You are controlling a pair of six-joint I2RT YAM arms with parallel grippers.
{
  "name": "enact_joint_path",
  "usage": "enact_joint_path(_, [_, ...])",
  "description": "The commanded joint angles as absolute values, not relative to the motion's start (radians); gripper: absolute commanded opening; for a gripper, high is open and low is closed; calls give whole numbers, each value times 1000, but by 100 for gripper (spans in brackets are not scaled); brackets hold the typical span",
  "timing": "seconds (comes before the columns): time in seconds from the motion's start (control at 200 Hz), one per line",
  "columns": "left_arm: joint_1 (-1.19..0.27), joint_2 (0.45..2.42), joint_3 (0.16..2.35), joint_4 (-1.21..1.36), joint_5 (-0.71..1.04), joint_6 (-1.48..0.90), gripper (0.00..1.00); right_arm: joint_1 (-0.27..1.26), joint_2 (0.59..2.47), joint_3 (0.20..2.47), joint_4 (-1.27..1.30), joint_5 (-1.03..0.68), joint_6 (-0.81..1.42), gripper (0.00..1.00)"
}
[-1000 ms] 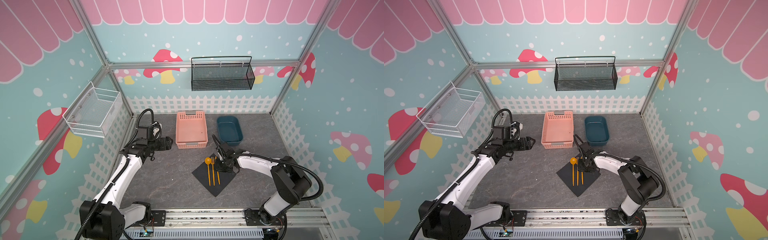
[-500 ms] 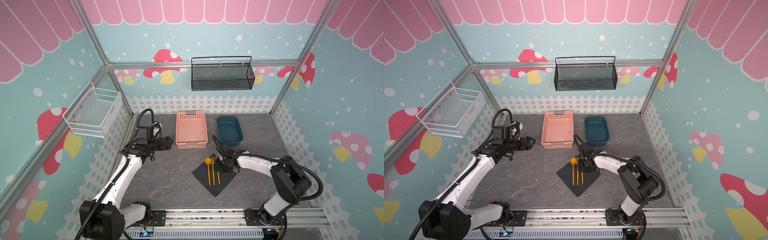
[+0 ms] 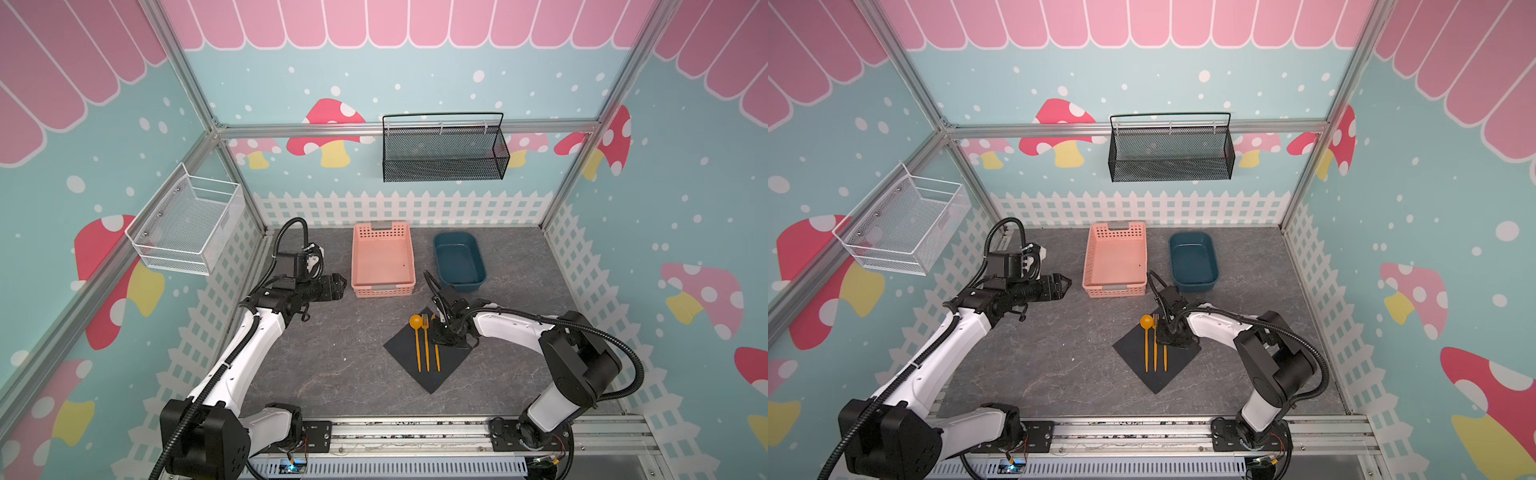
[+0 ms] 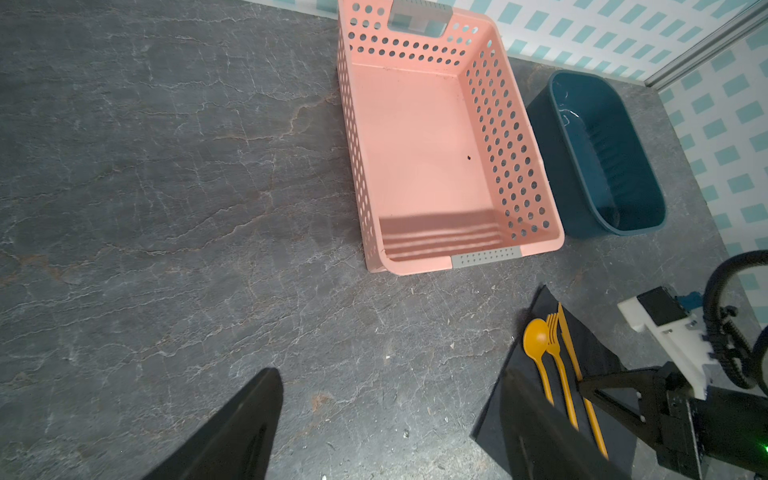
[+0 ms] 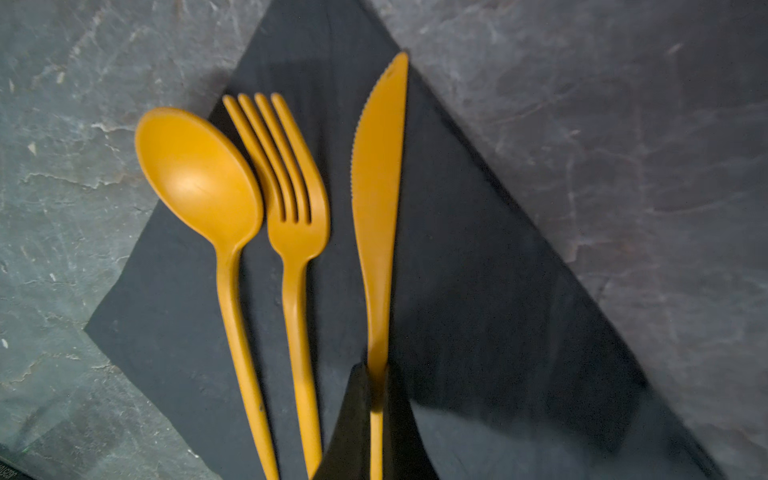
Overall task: Place the utensils on the paper napkin and roll it up
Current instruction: 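Lower the yellow knife onto the napkin beside the fork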
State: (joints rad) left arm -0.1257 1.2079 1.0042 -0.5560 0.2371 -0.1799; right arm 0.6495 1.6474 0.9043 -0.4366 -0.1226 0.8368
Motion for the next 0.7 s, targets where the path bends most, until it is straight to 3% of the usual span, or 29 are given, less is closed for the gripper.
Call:
enact_joint_path(0.0, [-121,1212,1001,-546,251,-184,84,658,1662,899,-438,-118,856,5])
enact_joint_path(0.37, [-121,1215,1000,-546,254,-186,84,659,1660,901,-436,-130,859,7])
enact_joint_path(0.695, [-121,1212,1001,-545,250,-186,84,658,1660,907,-437,-132,861,19])
